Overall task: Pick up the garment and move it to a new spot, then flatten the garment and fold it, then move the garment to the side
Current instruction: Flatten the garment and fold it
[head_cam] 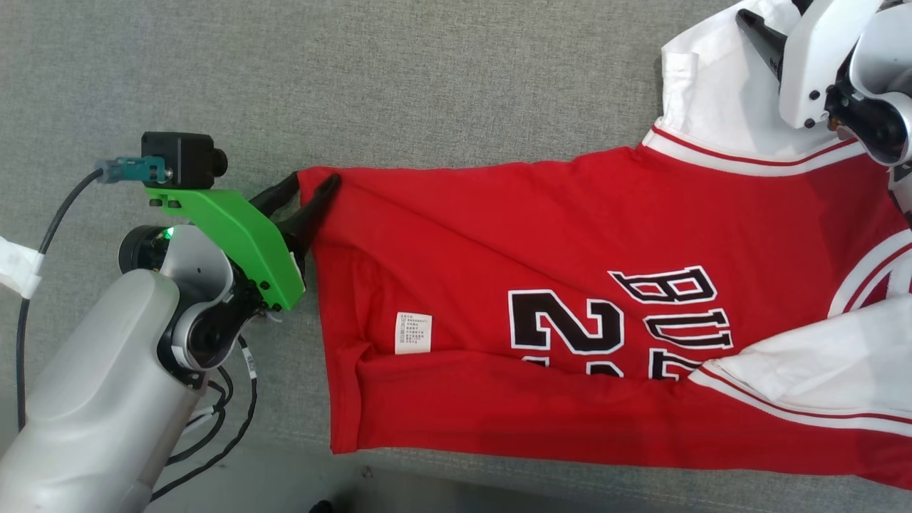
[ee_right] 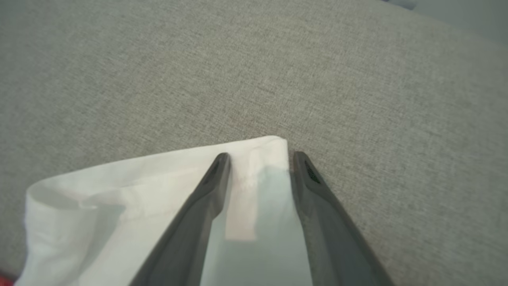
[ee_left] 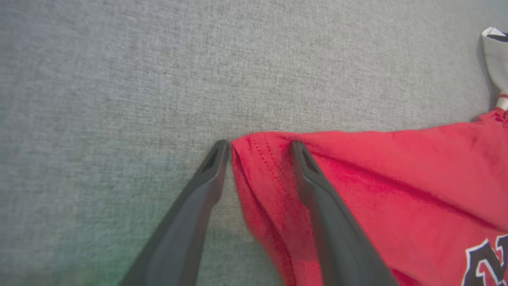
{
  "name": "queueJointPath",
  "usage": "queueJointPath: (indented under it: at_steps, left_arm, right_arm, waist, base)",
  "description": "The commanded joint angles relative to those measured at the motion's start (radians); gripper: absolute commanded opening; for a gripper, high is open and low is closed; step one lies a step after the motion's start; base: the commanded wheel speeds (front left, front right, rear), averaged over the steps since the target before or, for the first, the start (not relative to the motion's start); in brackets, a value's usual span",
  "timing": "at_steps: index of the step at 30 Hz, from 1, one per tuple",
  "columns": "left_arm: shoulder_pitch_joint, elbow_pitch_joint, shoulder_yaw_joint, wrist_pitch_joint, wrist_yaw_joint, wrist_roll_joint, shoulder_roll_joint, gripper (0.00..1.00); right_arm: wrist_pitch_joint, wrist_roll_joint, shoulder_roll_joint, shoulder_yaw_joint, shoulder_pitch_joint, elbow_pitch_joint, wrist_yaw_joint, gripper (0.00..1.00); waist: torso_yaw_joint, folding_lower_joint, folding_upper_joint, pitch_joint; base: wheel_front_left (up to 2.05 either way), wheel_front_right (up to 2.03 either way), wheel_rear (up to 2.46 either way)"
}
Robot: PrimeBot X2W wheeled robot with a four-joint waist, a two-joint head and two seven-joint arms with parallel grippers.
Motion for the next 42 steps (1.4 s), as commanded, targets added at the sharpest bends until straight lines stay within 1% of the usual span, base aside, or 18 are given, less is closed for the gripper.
queueJointPath:
  at_steps: [1,5,9,11,13,15,20,25,28,30,32,38,42]
  left_arm:
    - [0.008,0.02,-0.028,0.021,-0.024,-0.015,-0.03,0.0]
    - [-0.022,0.03,0.005,-0.026,-0.025,-0.017,-0.037,0.0]
    - [-0.054,0.048,0.04,-0.08,-0.016,-0.002,-0.031,0.0]
    - [-0.062,0.053,0.047,-0.096,-0.015,0.005,-0.031,0.0]
    - [-0.083,0.072,0.074,-0.145,0.003,0.018,-0.037,0.0]
    - [-0.091,0.088,0.079,-0.165,0.003,0.024,-0.043,0.0]
    - [-0.108,0.122,0.086,-0.179,-0.004,0.029,-0.033,0.0]
    - [-0.103,0.13,0.092,-0.193,-0.008,0.028,-0.026,0.0]
    - [-0.082,0.104,0.085,-0.206,-0.016,0.039,-0.016,0.0]
    - [-0.048,0.071,0.086,-0.211,-0.02,0.028,-0.011,0.0]
    - [-0.013,0.029,0.09,-0.224,-0.014,0.027,0.007,0.0]
    - [0.149,-0.117,0.12,-0.273,0.037,0.0,0.047,0.0]
    - [0.28,-0.216,0.121,-0.286,0.082,-0.007,0.087,0.0]
  right_arm:
    - [0.004,0.023,0.01,0.017,0.007,0.005,0.0,0.0]
    - [-0.069,-0.008,-0.015,0.003,-0.037,-0.002,-0.001,0.0]
    - [-0.141,-0.023,-0.001,-0.033,-0.061,0.018,-0.001,0.0]
    - [-0.152,-0.024,0.0,-0.041,-0.065,0.025,-0.001,0.0]
    - [-0.176,-0.032,-0.001,-0.053,-0.073,0.035,-0.001,0.0]
    - [-0.196,-0.04,0.001,-0.062,-0.073,0.047,-0.001,0.0]
    - [-0.252,-0.051,0.006,-0.093,-0.052,0.068,-0.001,0.0]
    - [-0.327,-0.051,0.0,-0.123,-0.039,0.055,-0.001,0.0]
    - [-0.362,-0.029,0.003,-0.126,-0.007,0.014,-0.001,0.0]
    - [-0.376,-0.012,-0.01,-0.12,0.027,-0.032,-0.001,0.0]
    - [-0.391,-0.002,-0.025,-0.13,0.073,-0.078,-0.001,0.0]
    - [-0.413,0.039,-0.047,-0.218,0.294,-0.232,-0.001,0.0]
    - [-0.403,0.046,-0.026,-0.298,0.466,-0.346,-0.001,0.0]
  waist:
    - [-0.001,0.0,-0.0001,0.0]
    - [-0.005,0.0,-0.0001,-0.001]
    - [-0.02,0.0,-0.0001,-0.007]
    - [-0.025,0.0,-0.0001,-0.009]
    - [-0.034,0.0,-0.0001,-0.015]
    - [-0.044,0.0,-0.0001,-0.02]
    - [-0.071,0.0,-0.0001,-0.036]
    - [-0.086,0.0,-0.0001,-0.044]
    - [-0.093,0.0,-0.0001,-0.054]
    - [-0.098,0.0,-0.0001,-0.064]
    - [-0.105,0.0,-0.0001,-0.08]
    - [-0.124,0.0,-0.0001,-0.157]
    - [-0.147,0.0,-0.0001,-0.202]
  base:
    - [0.0,0.0,0.0]
    - [0.0,0.0,0.0]
    - [0.0,0.0,0.0]
    - [0.0,0.0,0.0]
    - [0.0,0.0,0.0]
    - [0.0,0.0,0.0]
    - [0.0,0.0,0.0]
    - [0.0,0.0,0.0]
    - [0.0,0.0,0.0]
    - [0.0,0.0,0.0]
    - [0.0,0.0,0.0]
    - [0.0,0.0,0.0]
    - [0.0,0.0,0.0]
